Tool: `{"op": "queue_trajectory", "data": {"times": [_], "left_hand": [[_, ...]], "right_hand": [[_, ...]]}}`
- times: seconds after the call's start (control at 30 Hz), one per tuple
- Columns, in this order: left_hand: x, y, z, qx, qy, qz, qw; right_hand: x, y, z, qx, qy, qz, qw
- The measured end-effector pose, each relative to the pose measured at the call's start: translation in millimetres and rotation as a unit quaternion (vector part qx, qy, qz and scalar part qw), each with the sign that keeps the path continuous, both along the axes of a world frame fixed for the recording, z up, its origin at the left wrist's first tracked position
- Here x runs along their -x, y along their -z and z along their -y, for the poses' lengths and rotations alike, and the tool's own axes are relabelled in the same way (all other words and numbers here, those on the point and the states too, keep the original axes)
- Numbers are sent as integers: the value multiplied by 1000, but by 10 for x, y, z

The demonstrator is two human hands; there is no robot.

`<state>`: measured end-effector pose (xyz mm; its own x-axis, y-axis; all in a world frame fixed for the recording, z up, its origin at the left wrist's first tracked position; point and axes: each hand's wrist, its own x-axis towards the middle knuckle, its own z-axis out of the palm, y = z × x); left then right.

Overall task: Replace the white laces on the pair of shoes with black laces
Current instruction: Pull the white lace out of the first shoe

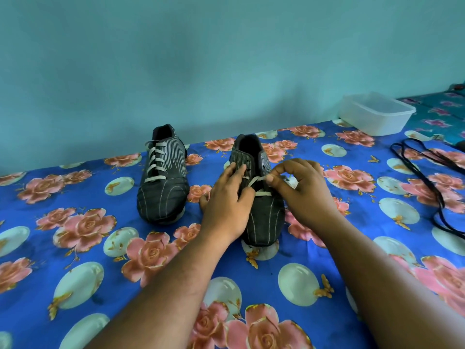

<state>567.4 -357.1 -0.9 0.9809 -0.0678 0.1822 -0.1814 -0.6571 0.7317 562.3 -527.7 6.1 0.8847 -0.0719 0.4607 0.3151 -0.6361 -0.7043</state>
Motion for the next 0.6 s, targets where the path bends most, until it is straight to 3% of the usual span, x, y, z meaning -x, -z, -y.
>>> {"op": "queue_trajectory", "data": {"times": [0.17, 0.4, 0.6], "left_hand": [[1, 7, 4, -4, 11, -2, 1000], [25, -19, 3, -9, 0, -18, 1000], [43, -30, 20, -3, 0, -11, 1000]], "right_hand": [[32, -63, -8, -154, -39, -22, 987], [87, -114, -47, -341, -137, -112, 923], [33, -100, 2, -394, -153, -139, 896]]}}
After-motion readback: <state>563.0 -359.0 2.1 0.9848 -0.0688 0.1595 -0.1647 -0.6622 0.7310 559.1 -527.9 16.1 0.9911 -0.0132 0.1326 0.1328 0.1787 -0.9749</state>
